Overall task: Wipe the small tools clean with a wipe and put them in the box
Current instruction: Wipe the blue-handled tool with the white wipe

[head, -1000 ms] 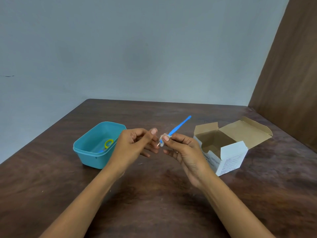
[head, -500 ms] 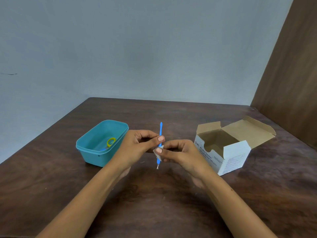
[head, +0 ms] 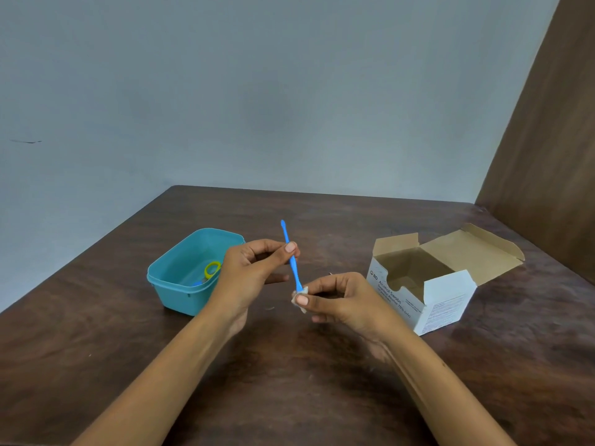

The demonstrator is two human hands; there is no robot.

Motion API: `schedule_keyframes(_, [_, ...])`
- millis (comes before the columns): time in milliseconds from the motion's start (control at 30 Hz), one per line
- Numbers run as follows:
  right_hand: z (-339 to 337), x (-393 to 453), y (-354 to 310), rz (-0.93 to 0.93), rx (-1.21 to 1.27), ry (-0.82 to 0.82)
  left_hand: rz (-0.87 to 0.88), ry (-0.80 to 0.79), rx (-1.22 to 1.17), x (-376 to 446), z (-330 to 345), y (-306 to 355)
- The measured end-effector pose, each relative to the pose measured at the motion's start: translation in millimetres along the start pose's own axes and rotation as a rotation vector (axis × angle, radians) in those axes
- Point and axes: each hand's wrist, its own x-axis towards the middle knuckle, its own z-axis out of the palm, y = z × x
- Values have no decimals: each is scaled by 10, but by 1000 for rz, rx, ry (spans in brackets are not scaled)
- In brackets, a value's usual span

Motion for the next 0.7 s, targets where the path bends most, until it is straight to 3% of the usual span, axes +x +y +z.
schedule_keyframes(300, [71, 20, 2, -144, -37, 134, -26, -48, -122, -2, 9, -8])
schedule_keyframes(567, [6, -18, -5, -127, -32, 43, 19, -9, -162, -2, 4, 6])
schedule_keyframes(700, [22, -2, 19, -136, -85, 100, 39, -62, -91, -17, 7, -4])
